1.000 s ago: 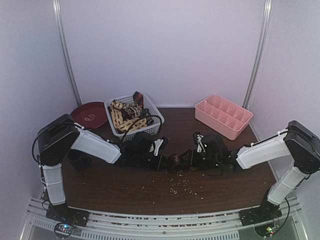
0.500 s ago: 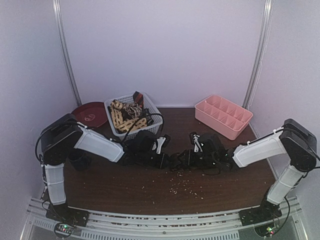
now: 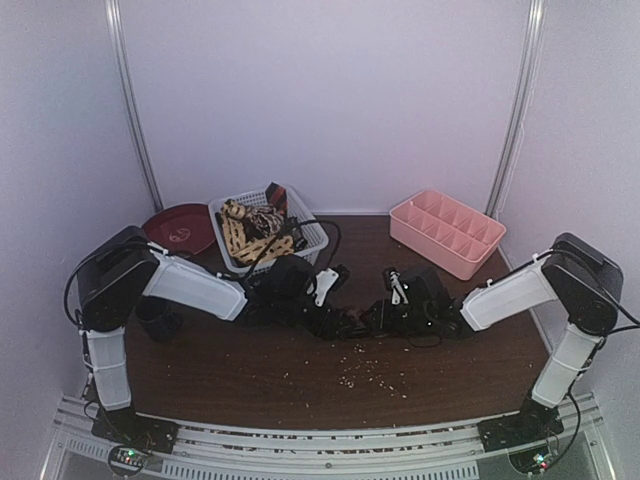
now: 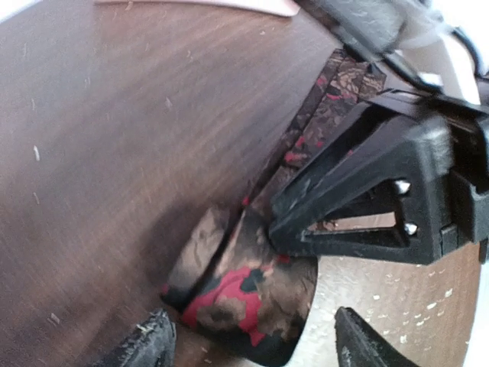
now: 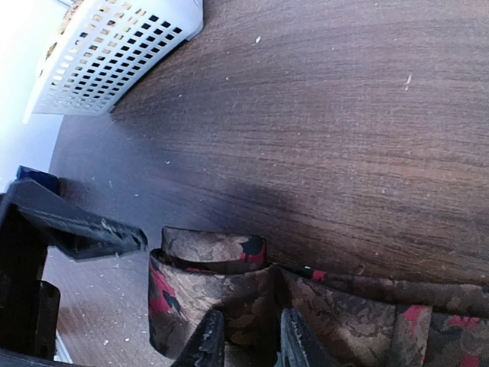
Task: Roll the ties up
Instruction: Roll the tie at the center of the board.
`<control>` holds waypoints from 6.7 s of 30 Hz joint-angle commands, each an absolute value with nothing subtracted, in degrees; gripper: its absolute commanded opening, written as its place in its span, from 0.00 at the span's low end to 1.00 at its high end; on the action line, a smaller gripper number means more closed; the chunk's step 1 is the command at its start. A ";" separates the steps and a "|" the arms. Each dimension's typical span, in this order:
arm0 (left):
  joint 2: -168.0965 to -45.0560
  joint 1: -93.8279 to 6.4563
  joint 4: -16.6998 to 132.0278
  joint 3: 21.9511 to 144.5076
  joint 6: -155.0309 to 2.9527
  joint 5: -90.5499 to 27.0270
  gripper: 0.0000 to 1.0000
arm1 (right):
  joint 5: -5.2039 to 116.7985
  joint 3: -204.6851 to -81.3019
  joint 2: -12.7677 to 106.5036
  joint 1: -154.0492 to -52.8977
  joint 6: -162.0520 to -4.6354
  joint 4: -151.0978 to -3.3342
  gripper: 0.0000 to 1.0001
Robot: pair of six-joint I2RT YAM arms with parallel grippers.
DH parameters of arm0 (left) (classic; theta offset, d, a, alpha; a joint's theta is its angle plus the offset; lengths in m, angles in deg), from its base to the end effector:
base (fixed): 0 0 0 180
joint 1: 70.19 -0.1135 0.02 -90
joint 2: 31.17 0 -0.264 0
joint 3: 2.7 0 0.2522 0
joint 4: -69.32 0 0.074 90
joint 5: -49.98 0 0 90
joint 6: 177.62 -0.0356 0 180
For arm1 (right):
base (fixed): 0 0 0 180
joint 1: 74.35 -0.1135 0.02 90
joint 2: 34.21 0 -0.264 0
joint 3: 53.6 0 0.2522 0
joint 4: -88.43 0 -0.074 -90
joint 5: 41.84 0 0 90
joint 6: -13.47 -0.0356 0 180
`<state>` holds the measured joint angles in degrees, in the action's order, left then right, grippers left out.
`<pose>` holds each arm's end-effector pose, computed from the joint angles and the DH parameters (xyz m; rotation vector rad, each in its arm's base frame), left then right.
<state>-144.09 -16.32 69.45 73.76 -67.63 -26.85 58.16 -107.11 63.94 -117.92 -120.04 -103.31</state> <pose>0.2371 -0.3385 0.1424 0.8183 2.2142 -0.9338 0.2337 0.2309 0.1384 -0.1122 2.3316 1.0218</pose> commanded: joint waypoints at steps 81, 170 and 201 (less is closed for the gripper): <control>-149.08 -17.98 47.57 84.01 -111.63 -21.24 0.47 | 59.26 -102.22 66.37 -112.60 -122.79 -105.59 0.24; -142.24 -15.78 79.39 64.83 -78.43 -28.22 0.00 | 61.57 -108.08 68.09 -119.52 -120.14 -105.72 0.26; -144.70 -13.76 70.61 74.54 -82.21 -28.68 0.06 | 61.59 -105.42 64.13 -118.99 -119.31 -106.02 0.22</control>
